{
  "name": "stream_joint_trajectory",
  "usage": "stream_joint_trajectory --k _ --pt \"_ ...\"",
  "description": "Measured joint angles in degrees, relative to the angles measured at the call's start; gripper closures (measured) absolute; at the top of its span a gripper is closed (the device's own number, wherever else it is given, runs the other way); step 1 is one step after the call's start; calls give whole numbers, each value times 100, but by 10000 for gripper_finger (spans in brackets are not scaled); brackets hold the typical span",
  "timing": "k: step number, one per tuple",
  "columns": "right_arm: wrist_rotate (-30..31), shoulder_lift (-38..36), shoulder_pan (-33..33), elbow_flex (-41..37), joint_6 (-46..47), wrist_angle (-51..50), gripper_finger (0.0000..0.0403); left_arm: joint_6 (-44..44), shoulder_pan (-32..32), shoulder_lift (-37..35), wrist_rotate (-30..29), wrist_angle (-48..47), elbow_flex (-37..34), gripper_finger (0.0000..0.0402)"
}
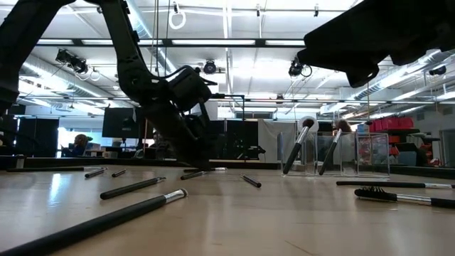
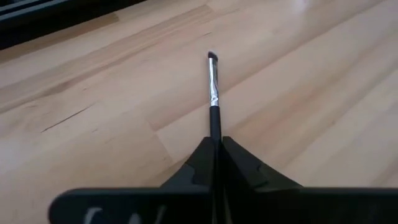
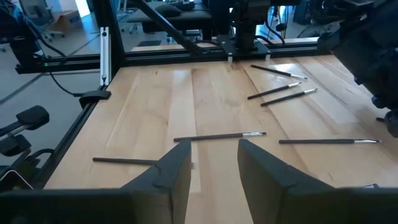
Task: Put items in baskets/containers
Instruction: Put the black eyeshadow brush into the transparent organizer
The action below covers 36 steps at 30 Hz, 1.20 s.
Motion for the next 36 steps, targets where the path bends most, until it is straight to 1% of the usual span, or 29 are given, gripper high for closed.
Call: stream_joint_trajectory --k 2,5,14,20,24,26,28,33,36 --pt "-1 0 41 0 3 -6 270 6 -74 -1 -52 -33 -2 379" --pt "-3 0 124 0 87 -32 270 15 -207 -1 -173 -72 -4 387" --pt "7 0 333 -2 425 -148 270 3 -729 4 -574 -203 -26 387" --pt "10 0 350 -2 593 -154 270 -60 -1006 -153 -609 -343 -58 387" --pt "12 0 350 -2 705 -165 270 37 -1127 -350 -459 -408 -115 387" --pt "12 0 350 -2 706 -169 270 37 -1199 -475 -365 -156 -334 387" --pt "12 0 350 -2 706 -168 270 11 -1272 -688 -216 330 -759 387" --pt "12 0 338 -4 703 -172 270 16 -1510 -1186 112 2223 -2080 388" --pt "10 0 263 -4 672 -165 270 114 -1695 -1288 108 3385 -2639 388"
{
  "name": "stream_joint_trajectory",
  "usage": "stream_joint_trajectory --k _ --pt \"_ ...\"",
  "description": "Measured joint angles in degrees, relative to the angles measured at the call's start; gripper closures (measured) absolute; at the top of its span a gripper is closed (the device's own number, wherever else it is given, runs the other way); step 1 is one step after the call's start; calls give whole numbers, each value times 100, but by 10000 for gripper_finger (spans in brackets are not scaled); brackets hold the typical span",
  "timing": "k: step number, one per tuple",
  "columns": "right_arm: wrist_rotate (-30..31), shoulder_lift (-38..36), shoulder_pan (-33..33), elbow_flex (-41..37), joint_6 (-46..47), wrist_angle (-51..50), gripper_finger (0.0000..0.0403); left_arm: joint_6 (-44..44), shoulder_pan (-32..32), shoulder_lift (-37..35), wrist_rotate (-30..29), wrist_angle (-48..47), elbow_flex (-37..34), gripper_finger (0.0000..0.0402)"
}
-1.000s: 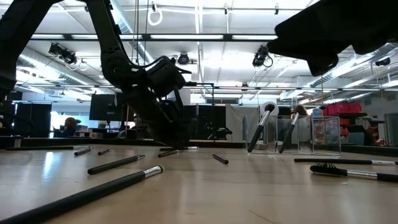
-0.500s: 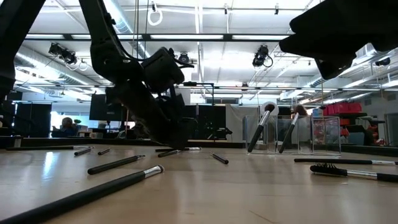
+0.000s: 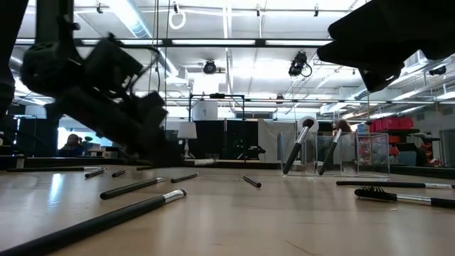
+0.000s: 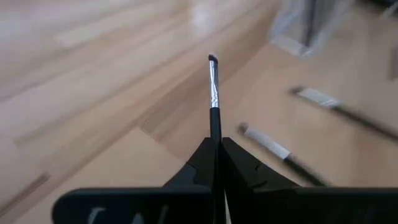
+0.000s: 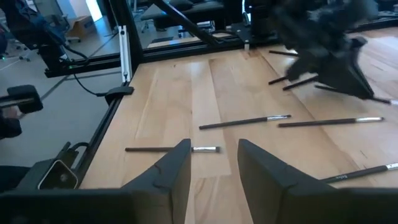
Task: Put items in baskets/containers
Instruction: Put the black eyeshadow brush into the transparent organizer
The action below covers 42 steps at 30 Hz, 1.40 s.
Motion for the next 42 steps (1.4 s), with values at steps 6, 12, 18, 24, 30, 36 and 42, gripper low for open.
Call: stream_joint_trajectory --k 6,12,18,24,30,36,42 --pt "8 0 -237 0 -12 29 270 278 -425 13 -370 953 -260 388" --pt "1 0 -509 0 158 -47 270 1144 -936 9 -411 1183 293 388" --pt "51 170 -883 0 726 -201 244 2225 -1493 4 -420 1164 1140 388" --pt "587 903 -1011 -2 122 1602 199 2965 -1889 -4 -437 1134 1689 388" --pt "853 1211 -903 -2 -1122 3577 193 3088 -2010 -4 -513 1093 1765 387" --pt "947 1211 -943 -2 -1403 3993 223 3086 -2030 -7 -528 1084 1765 386" --pt "719 1211 -1058 -2 -1345 4005 270 3049 -2026 -9 -528 1077 1765 385"
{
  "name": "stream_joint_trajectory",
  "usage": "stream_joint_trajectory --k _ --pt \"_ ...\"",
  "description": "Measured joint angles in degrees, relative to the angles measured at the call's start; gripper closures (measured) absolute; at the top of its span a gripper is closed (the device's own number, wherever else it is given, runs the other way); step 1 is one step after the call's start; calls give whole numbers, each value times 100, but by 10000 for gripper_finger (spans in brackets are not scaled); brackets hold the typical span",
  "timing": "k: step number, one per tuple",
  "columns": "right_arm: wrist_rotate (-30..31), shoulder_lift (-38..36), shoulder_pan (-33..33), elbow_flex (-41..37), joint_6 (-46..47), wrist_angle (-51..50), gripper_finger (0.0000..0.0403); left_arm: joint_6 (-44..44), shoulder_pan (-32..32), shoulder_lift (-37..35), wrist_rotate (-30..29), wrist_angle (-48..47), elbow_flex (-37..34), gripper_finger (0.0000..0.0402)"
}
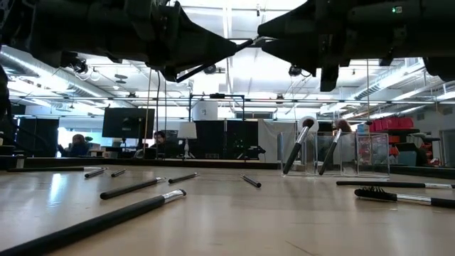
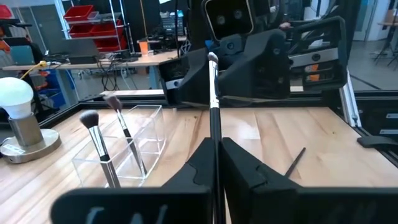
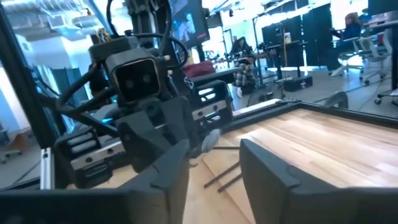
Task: Put items in baskets/containers
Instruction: Put the black eyeshadow brush into the transparent organizer
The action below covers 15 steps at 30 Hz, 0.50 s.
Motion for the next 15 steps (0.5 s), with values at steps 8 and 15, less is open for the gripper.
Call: stream_joint_trajectory --k 8,15 --pt "-117 0 4 2 -178 102 372 1 4 -2 5 -16 0 384" --pt "-285 0 4 7 -270 128 386 0 2 -2 -19 -30 0 384"
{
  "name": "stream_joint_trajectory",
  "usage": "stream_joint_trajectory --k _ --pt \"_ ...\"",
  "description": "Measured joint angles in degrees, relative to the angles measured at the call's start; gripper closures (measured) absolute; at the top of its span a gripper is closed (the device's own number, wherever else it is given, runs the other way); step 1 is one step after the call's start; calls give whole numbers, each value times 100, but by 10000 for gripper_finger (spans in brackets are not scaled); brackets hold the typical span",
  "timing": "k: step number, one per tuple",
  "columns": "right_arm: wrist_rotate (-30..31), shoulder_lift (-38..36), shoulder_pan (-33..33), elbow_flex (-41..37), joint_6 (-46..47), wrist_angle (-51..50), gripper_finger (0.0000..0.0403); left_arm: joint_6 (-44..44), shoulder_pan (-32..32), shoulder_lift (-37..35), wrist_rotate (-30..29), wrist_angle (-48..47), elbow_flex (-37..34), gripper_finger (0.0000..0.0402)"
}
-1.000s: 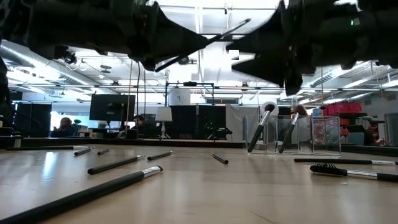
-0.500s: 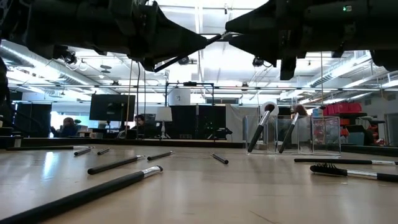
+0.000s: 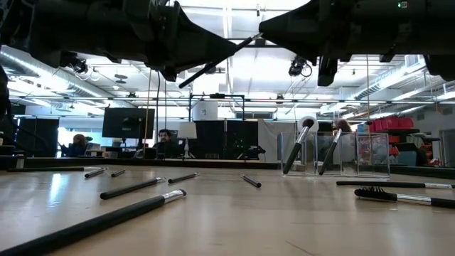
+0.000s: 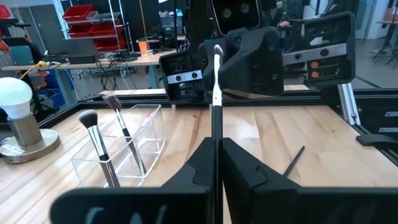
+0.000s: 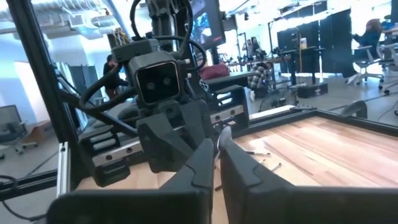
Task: Put items in baskets/containers
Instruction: Put the black eyeshadow brush into the transparent organizer
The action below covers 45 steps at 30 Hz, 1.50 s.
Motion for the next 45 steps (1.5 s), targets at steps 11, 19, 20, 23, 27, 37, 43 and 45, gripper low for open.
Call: stream_joint_trajectory --k 11,19,20,23,27,37,43,45 --pt "62 0 4 0 -51 -20 399 -59 3 -2 110 -143 4 326" --pt "1790 -546 395 0 -638 -818 402 -206 -4 -2 146 -489 4 182" --pt "2115 -745 494 0 -698 -1119 402 -238 -4 -4 151 -522 4 168" --pt "2920 -1532 820 0 -686 -2362 402 -386 2 -4 143 -672 7 136" --pt "3607 -2855 1225 0 169 -4480 403 -617 2 -4 133 -830 4 121" --pt "2328 -6021 1218 0 4282 -10572 403 -764 2 -4 135 -936 4 135" --pt "1843 -6941 837 -2 5549 -12573 403 -765 2 -4 135 -975 4 136" --pt "1660 -7050 702 -2 5811 -12992 403 -773 2 -4 135 -978 4 136"
